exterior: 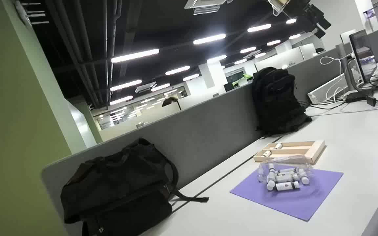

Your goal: Uncover the clear container and put one of the bottles from the table inside it

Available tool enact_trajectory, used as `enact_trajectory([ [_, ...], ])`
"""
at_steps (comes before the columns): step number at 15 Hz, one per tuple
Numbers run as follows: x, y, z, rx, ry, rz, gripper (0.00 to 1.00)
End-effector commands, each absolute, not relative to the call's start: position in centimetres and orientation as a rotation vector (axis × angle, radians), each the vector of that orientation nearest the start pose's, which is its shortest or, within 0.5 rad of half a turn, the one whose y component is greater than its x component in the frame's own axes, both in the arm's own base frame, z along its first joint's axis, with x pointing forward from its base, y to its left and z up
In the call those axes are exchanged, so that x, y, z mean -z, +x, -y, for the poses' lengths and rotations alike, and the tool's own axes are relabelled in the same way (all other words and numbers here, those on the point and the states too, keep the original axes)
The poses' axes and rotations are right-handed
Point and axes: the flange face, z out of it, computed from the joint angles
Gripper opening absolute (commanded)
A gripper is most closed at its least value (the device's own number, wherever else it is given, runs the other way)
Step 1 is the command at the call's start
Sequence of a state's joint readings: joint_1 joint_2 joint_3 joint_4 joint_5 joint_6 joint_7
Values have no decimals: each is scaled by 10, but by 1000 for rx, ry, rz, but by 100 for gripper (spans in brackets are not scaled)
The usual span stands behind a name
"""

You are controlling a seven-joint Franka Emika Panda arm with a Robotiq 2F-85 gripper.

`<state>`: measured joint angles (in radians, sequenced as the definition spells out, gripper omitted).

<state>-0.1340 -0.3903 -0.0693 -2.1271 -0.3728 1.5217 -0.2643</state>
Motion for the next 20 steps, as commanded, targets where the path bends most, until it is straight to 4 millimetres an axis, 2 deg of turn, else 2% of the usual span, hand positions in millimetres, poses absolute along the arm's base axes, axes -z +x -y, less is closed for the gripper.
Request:
enact_trajectory([
  [1,-558,396,127,-494,-3390,155,100],
  [9,-558,396,127,-494,-3390,155,100],
  [11,-543,399,113,-423,-3362,-75,100],
  [13,-521,403,100,-338,-3317,-226,100],
  [19,-449,432,49,34,-3225,-579,100],
  [20,-432,435,38,-31,-3245,-572,100],
])
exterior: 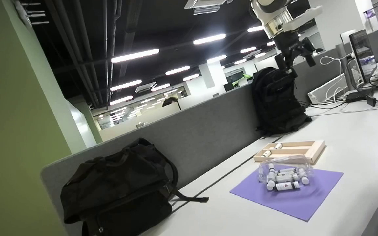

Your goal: Uncover the clear container and put one of the bottles from the table inside it

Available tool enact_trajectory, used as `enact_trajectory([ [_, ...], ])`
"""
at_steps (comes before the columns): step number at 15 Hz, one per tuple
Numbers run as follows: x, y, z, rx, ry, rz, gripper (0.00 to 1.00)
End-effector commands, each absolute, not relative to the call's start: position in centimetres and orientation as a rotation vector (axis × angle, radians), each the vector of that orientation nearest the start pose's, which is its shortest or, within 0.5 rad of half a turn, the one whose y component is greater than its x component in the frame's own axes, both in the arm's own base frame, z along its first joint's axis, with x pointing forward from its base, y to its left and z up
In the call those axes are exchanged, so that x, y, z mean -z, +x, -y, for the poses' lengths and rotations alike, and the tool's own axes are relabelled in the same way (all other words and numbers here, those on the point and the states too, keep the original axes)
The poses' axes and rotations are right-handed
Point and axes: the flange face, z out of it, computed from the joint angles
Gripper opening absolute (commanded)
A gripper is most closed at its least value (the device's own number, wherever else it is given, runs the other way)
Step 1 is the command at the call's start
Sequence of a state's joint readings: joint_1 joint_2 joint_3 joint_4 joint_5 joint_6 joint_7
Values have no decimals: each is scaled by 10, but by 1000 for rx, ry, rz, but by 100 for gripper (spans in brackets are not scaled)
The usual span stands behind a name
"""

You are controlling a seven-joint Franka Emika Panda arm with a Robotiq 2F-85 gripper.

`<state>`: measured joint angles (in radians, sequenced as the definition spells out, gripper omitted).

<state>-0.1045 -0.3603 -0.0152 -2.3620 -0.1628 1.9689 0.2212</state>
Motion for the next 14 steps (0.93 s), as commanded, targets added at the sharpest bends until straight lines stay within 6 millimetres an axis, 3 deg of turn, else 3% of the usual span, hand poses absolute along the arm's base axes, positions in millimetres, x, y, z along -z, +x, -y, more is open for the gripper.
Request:
enact_trajectory([
  [1,-419,434,31,-147,-3259,-508,100],
  [2,-436,432,43,-67,-3260,-475,100],
  [5,-412,435,30,-151,-3271,-448,100],
  [10,-412,435,31,-150,-3270,-453,100],
  [12,-406,413,26,72,-3199,-374,100],
  [14,-388,390,27,193,-3121,-367,100],
])
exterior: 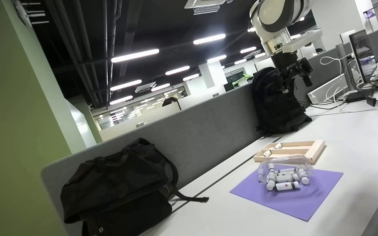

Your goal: Uncover the clear container and put one of the bottles from the table inside it

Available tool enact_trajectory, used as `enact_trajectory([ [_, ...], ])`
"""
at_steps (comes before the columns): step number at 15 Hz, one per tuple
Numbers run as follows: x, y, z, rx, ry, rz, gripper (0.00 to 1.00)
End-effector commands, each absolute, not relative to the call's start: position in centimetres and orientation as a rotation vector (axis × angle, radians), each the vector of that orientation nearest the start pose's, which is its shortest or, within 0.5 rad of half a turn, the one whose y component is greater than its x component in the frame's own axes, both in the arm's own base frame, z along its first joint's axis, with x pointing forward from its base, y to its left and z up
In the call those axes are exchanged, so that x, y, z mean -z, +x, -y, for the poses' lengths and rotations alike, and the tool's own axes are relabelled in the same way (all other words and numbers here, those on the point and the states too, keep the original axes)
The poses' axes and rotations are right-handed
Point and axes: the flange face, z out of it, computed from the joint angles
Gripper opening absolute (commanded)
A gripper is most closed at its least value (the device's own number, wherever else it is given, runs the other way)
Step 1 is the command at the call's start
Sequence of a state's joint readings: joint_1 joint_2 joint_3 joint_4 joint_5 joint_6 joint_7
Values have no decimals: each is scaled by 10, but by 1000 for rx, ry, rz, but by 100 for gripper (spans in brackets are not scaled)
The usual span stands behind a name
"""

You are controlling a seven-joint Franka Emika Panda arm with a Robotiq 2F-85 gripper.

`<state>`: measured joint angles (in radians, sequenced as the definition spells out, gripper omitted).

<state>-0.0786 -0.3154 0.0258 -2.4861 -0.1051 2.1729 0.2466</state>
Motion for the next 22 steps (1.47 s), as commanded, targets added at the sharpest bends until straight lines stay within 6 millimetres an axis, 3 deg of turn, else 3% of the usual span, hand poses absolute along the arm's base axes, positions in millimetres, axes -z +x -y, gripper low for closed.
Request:
enact_trajectory([
  [1,-378,380,30,246,-3079,-360,100],
  [4,-348,336,49,355,-2924,-346,100],
  [5,-365,367,71,370,-2876,-353,100],
  [6,-359,353,84,382,-2814,-359,100],
  [7,-355,358,64,331,-2901,-353,100],
  [9,-359,359,77,346,-2883,-351,100],
  [15,-357,362,65,330,-2902,-319,100],
  [17,-375,368,61,500,-2782,-305,100],
  [22,-389,376,39,594,-2500,-343,100],
])
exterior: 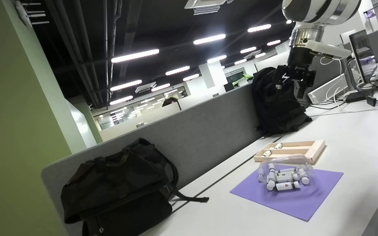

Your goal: Uncover the clear container and put one of the bottles from the table inside it

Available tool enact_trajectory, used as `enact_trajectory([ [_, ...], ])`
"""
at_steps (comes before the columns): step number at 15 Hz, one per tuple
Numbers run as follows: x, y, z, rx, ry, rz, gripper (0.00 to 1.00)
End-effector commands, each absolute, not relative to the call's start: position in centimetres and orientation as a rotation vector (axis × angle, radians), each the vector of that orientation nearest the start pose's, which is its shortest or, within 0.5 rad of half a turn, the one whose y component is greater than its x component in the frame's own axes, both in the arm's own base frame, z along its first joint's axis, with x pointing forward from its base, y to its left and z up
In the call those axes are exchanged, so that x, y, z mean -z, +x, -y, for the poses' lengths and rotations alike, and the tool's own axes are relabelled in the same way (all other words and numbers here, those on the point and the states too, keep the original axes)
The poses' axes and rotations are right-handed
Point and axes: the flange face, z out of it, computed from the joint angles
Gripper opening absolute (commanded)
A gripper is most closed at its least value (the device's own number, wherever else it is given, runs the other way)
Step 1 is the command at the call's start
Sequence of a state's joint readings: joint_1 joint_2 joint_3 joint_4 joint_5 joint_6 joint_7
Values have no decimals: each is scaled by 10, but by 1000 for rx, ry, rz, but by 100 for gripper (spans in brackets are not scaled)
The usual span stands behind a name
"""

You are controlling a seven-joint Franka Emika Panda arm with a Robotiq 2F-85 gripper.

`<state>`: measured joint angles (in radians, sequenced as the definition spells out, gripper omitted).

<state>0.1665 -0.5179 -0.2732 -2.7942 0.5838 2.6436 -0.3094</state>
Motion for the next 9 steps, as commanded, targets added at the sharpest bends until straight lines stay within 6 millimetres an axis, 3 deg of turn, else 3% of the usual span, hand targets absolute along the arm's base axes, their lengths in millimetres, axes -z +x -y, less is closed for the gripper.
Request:
enact_trajectory([
  [1,-390,376,34,601,-2442,-332,100],
  [3,-386,375,24,598,-2334,-276,100],
  [4,-382,377,29,586,-2427,-309,100],
  [9,-380,376,23,586,-2367,-278,100],
])
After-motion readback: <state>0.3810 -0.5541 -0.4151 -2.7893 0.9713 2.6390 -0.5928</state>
